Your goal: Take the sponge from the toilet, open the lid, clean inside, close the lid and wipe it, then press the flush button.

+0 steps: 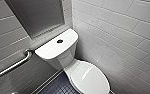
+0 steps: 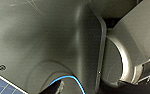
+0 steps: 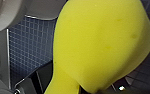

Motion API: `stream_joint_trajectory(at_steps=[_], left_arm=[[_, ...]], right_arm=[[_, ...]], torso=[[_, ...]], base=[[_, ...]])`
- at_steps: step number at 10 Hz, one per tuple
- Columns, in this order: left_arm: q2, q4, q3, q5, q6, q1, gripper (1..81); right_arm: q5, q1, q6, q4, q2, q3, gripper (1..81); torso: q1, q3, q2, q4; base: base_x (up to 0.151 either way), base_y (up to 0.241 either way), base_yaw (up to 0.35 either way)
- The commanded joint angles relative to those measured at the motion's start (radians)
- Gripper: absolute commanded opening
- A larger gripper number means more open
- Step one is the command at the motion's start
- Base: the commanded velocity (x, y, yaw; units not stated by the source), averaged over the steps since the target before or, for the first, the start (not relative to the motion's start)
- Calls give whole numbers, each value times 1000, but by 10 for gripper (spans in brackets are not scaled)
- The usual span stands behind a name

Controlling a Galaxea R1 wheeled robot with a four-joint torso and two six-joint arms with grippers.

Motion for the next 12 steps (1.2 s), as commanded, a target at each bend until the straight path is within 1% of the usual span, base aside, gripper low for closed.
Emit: stream_joint_trajectory(at_steps=[1,2,3,5,6,8,9,12], left_arm=[[-5,0,13,82,11,14,811],[-8,2,17,82,11,12,811],[-11,2,20,82,11,9,811],[-14,2,22,82,13,9,811],[-14,2,22,82,13,11,811],[-14,2,22,80,13,11,811],[-16,2,22,80,11,9,811],[-16,2,22,80,11,11,811]], right_arm=[[-1,-240,-9,-108,79,-122,10],[8,-296,-9,-139,152,-186,10],[28,-332,-9,-153,218,-251,10],[48,-372,-9,-156,301,-334,10],[51,-378,-9,-157,327,-361,10],[51,-387,-9,-159,349,-366,10],[51,-389,-9,-159,358,-372,10],[51,-390,-9,-159,416,-438,10]], torso=[[0,0,0,0],[0,0,0,0],[-65,0,100,0],[-84,0,129,0],[-105,25,162,0],[-151,105,235,0],[-170,134,264,0],[-238,240,368,0]], base=[[0,0,0],[0,0,0],[0,0,0],[0,0,0],[0,0,0],[0,0,0],[0,0,0],[0,0,0]])
